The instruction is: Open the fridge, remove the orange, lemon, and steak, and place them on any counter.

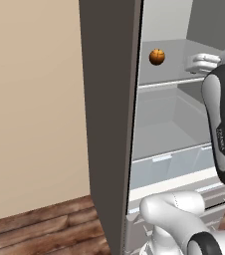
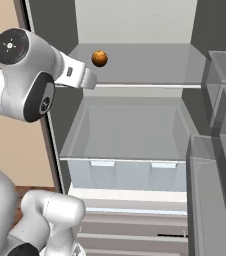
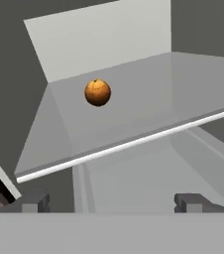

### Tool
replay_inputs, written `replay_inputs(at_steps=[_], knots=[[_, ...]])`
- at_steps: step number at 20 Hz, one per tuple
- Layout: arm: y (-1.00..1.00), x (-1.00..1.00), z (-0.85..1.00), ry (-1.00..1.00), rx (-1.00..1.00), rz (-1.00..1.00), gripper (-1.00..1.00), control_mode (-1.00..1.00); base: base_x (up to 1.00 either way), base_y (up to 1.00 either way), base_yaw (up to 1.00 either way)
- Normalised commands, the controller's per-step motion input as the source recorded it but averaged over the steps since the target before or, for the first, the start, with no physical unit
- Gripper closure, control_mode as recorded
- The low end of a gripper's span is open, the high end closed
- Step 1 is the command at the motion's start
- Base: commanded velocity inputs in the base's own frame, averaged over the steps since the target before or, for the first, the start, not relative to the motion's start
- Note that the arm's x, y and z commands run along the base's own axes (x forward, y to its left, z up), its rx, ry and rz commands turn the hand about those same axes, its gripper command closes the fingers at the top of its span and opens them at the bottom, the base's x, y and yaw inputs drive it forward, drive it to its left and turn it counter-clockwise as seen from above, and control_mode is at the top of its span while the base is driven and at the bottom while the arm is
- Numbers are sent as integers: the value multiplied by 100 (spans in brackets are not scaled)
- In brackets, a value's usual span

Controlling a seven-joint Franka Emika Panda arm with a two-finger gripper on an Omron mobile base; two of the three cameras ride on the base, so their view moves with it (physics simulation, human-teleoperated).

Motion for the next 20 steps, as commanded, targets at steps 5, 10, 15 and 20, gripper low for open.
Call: replay_inputs(at_steps=[5,10,15,20], knots=[[0,50,2,-3,6,0,-100,-100,0,0,0],[0,51,0,0,3,0,-100,-100,0,0,0],[0,40,1,0,0,0,-100,-100,0,0,0],[5,30,1,2,0,0,-100,-100,0,0,0]])
